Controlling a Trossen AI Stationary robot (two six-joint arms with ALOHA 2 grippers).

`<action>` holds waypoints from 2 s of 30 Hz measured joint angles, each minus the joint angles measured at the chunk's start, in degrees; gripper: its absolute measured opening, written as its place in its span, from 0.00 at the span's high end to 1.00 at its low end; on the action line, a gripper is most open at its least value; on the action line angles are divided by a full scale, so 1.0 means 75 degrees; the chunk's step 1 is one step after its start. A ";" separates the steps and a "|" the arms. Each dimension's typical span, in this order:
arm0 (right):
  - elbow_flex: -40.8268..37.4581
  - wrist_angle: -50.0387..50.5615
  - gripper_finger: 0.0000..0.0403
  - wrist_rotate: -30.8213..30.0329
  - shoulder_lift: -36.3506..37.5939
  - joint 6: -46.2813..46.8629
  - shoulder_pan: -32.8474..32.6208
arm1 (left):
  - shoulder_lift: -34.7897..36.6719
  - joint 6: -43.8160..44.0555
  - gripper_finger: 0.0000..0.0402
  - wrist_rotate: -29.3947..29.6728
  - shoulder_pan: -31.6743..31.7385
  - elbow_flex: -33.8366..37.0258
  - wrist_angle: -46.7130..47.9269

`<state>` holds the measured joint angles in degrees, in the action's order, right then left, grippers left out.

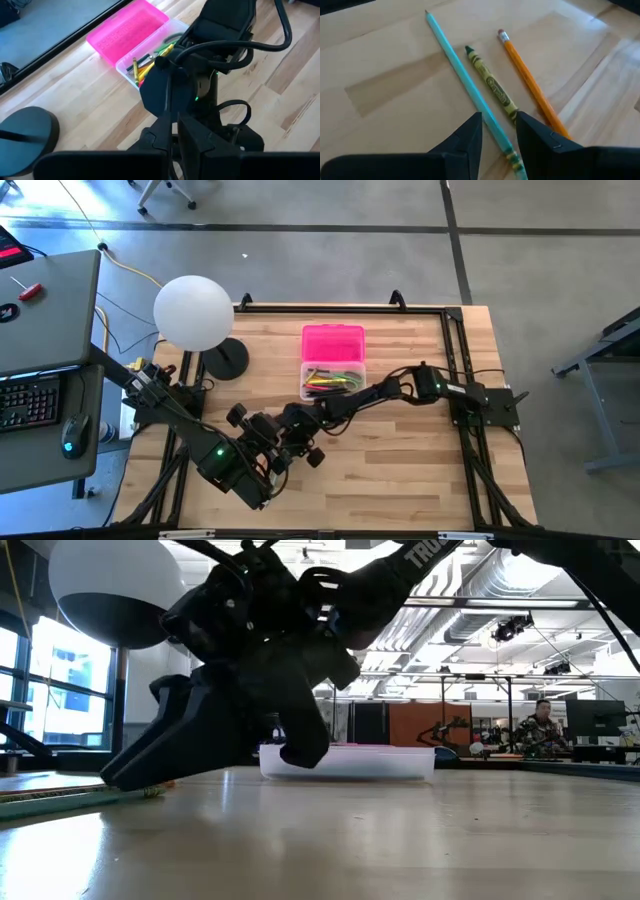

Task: Pick & place school supplies into a supply box
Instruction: Put the blue pencil into the pink supply box

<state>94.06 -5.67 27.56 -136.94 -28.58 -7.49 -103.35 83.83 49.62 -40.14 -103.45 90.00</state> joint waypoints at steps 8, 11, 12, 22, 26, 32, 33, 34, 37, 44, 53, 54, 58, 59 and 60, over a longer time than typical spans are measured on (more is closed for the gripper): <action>0.0017 0.0929 0.76 -0.0022 0.0026 -0.0191 0.0007 | 0.0000 -0.0003 0.84 -0.0004 0.0000 0.0002 0.0000; 0.0020 0.1234 0.76 -0.0022 0.0031 -0.0151 0.0007 | 0.0000 -0.0003 0.84 -0.0005 0.0000 0.0002 0.0000; 0.0023 0.1311 0.76 -0.0010 0.0038 -0.0048 0.0004 | 0.0000 -0.0002 0.84 -0.0005 0.0000 0.0002 0.0000; -0.0310 0.0575 0.76 -0.0125 0.0049 -0.0025 -0.0224 | 0.0000 -0.0003 0.84 -0.0011 0.0000 0.0002 0.0000; -0.1416 -0.1565 0.76 -0.0119 0.0048 0.0096 -0.0326 | 0.0000 -0.0002 0.84 -0.0026 0.0000 0.0002 0.0001; -0.2605 -0.3666 0.76 -0.0132 0.0035 0.1125 -0.0355 | 0.0000 -0.0003 0.84 -0.0023 0.0000 0.0002 0.0001; -0.2670 -0.3673 0.76 -0.0135 0.0036 0.1134 -0.0355 | 0.0000 -0.0003 0.84 -0.0021 0.0000 0.0002 0.0002; -0.2730 -0.3672 0.76 -0.0146 0.0044 0.1128 -0.0355 | 0.0000 -0.0003 0.84 -0.0005 0.0000 0.0002 0.0003; -0.2783 -0.3660 0.76 -0.0267 0.0050 0.1157 -0.0360 | 0.0000 -0.0003 0.84 0.0024 0.0000 0.0002 0.0000; -0.2763 -0.3560 0.90 -0.0384 0.0041 0.1192 -0.0419 | 0.0000 -0.0003 0.84 0.0032 0.0000 0.0002 0.0003; -0.2771 -0.3712 0.98 -0.0817 0.0147 0.1928 -0.0644 | 0.0000 -0.0003 0.84 0.0038 0.0000 0.0002 0.0003; -0.2771 -0.3654 0.99 -0.0824 0.0253 0.2027 -0.0651 | 0.0000 -0.0003 0.84 0.0037 0.0000 0.0002 0.0000; -0.2826 -0.2943 0.98 -0.0364 0.0899 0.2341 -0.0692 | 0.0000 -0.0003 0.84 0.0014 0.0000 0.0005 -0.0003; -0.2825 -0.2688 0.98 -0.0262 0.1097 0.2234 -0.0699 | 0.0000 -0.0003 0.84 -0.0018 0.0000 0.0005 -0.0003; -0.2821 -0.2308 0.99 -0.0154 0.1351 0.1968 -0.0704 | 0.0000 -0.0003 0.84 -0.0035 0.0000 0.0005 -0.0003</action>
<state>72.90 -22.98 26.40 -126.81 -13.82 -12.78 -103.35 83.81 49.36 -40.14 -103.42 89.97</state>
